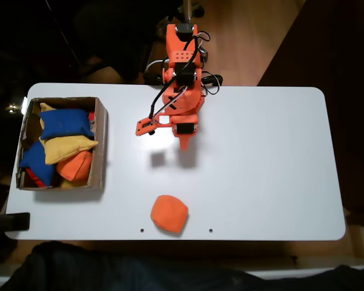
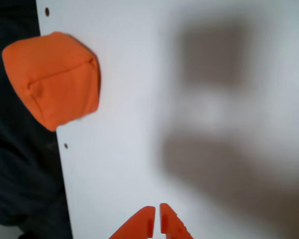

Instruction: Grasp a bag and put it in the box.

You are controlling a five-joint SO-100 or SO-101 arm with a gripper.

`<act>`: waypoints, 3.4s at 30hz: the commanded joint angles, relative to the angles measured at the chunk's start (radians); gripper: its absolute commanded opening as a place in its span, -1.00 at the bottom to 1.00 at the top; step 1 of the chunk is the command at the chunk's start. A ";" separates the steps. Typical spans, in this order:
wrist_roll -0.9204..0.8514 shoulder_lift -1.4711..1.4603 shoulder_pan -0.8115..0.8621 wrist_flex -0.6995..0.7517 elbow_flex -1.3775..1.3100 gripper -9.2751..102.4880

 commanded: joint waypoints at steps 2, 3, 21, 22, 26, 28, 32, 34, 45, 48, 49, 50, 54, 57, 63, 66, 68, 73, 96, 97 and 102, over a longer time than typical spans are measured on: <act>0.012 -0.044 -0.015 0.005 -0.084 -0.83; 0.012 -0.057 -0.018 0.009 -0.098 -0.83; 0.032 -0.259 -0.064 0.084 -0.301 -0.83; 0.034 -0.273 -0.064 0.091 -0.313 -0.83; 0.035 -0.322 -0.066 0.103 -0.359 -0.83; 0.035 -0.347 -0.061 0.103 -0.379 -0.83; 0.035 -0.383 -0.051 0.100 -0.410 -0.83; 0.034 -0.402 -0.043 0.095 -0.422 -0.83; 0.034 -0.523 -0.014 0.089 -0.512 -0.83; 0.035 -0.554 -0.008 0.089 -0.535 -0.83; 0.035 -0.565 -0.006 0.089 -0.545 -0.83; 0.035 -0.574 -0.003 0.089 -0.554 -0.83; 0.037 -0.615 0.003 0.089 -0.588 -0.83; 0.038 -0.647 0.008 0.089 -0.612 -0.83; 0.044 -0.715 0.017 0.089 -0.657 -0.83; 0.051 -0.746 0.021 0.091 -0.689 -0.83; 0.055 -0.762 0.023 0.092 -0.710 -0.83; 0.063 -0.798 0.031 0.094 -0.761 -0.83; 0.040 -0.917 0.084 0.021 -0.940 -0.83; 0.038 -0.923 0.089 0.018 -0.946 -0.83; 0.035 -0.956 0.100 0.014 -0.977 -0.83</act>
